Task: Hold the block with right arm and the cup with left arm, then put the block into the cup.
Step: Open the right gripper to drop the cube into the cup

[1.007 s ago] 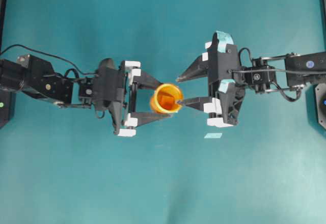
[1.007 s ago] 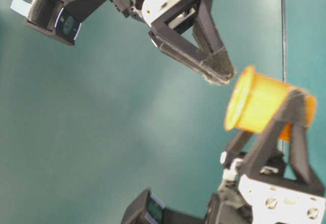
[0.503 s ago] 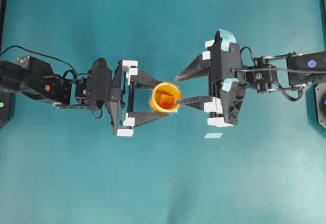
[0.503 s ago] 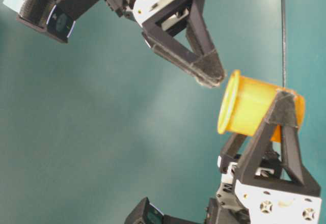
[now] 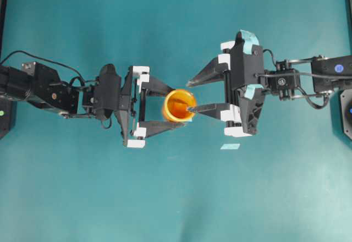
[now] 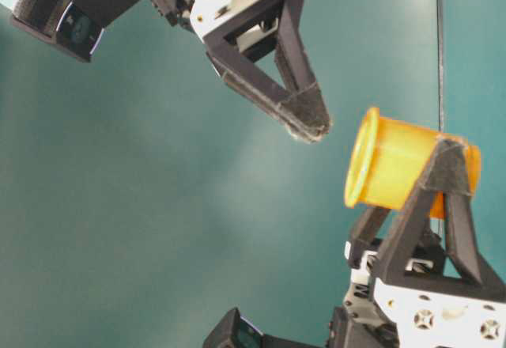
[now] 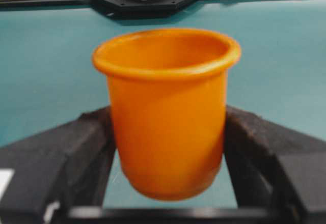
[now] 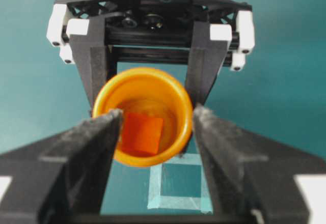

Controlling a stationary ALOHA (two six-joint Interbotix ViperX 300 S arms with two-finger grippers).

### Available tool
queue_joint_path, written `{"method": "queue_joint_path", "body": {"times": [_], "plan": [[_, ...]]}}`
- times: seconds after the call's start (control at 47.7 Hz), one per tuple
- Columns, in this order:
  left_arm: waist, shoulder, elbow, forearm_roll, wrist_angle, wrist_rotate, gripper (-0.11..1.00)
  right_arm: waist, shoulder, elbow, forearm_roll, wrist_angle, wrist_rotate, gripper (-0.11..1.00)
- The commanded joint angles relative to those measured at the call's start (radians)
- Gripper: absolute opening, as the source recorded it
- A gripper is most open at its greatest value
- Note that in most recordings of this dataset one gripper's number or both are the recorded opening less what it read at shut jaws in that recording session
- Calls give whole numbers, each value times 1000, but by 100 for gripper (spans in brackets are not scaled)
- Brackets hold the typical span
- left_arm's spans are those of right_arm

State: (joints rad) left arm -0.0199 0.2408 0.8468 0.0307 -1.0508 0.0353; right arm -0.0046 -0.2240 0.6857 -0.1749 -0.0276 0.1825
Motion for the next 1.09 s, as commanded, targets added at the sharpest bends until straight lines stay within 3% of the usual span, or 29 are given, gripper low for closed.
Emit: {"method": "queue_joint_path", "body": {"times": [0.0,1.07], "plan": [[-3,-11,-18,-2,-15,0,62,3,-26,-18,-5,-17,0,61],[-3,6,-34,-3,-20,-6,62,3,-26,-21,-49,-133,0,61]]}}
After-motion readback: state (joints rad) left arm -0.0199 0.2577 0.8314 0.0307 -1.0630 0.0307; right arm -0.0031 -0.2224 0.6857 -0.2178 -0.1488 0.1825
